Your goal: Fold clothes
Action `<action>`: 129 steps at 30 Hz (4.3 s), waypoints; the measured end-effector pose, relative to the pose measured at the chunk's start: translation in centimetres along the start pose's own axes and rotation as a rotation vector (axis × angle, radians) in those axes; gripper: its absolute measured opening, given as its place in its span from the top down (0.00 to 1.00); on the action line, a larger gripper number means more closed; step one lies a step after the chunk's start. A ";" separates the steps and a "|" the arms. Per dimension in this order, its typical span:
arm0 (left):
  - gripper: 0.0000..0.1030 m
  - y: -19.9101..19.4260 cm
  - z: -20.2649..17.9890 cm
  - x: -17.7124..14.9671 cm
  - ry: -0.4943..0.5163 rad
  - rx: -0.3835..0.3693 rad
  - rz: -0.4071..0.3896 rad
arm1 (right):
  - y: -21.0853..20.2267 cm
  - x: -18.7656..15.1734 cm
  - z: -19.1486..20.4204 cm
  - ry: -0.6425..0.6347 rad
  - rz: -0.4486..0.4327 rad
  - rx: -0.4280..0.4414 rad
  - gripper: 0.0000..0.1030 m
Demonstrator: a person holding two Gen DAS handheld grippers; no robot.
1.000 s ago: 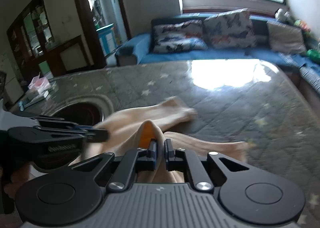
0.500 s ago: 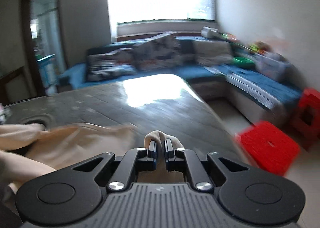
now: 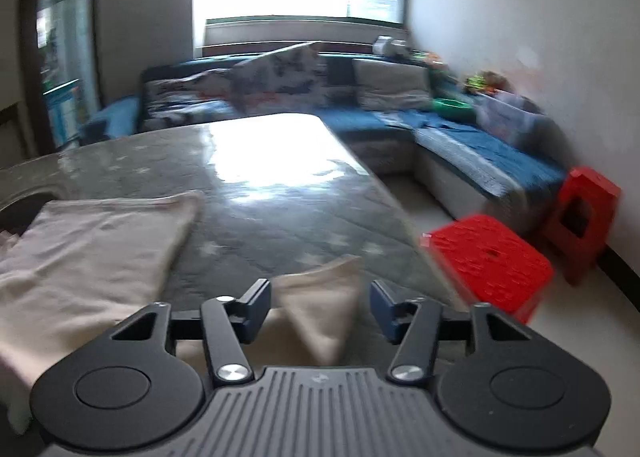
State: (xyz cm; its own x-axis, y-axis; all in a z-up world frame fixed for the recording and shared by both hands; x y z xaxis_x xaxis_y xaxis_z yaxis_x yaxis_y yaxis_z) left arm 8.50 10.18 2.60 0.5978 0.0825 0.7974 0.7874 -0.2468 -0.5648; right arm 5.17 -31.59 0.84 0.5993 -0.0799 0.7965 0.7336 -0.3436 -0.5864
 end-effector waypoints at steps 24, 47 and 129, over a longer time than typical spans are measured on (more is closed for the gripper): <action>0.68 8.5 -5.6 -3.8 0.113 -0.174 0.203 | 6.5 1.6 12.6 -0.149 0.113 0.286 0.76; 0.67 13.7 -3.6 -0.4 0.126 -0.057 0.169 | 13.7 7.4 18.6 -0.193 0.088 0.247 0.85; 0.17 10.5 -17.5 -6.6 0.374 -0.263 0.188 | 2.9 -3.6 -2.8 0.143 0.033 -0.039 0.16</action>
State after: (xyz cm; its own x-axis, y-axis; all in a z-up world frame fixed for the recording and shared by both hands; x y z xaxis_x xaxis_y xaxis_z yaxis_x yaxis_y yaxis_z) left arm 10.16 -9.84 -4.91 0.5926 -0.3274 0.7360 0.5779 -0.4637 -0.6716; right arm 4.26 -34.91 -3.37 0.5688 -0.2230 0.7917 0.6998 -0.3747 -0.6083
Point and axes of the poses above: each gripper's, at about its wrist camera, not at the fingertips, and y roughly the way its jaws point, z to its left, x to its top, the point moved 6 cm from there along y, roughly the way its jaws point, and after that the axes turned 12 degrees about -x, right-handed, at the moved point
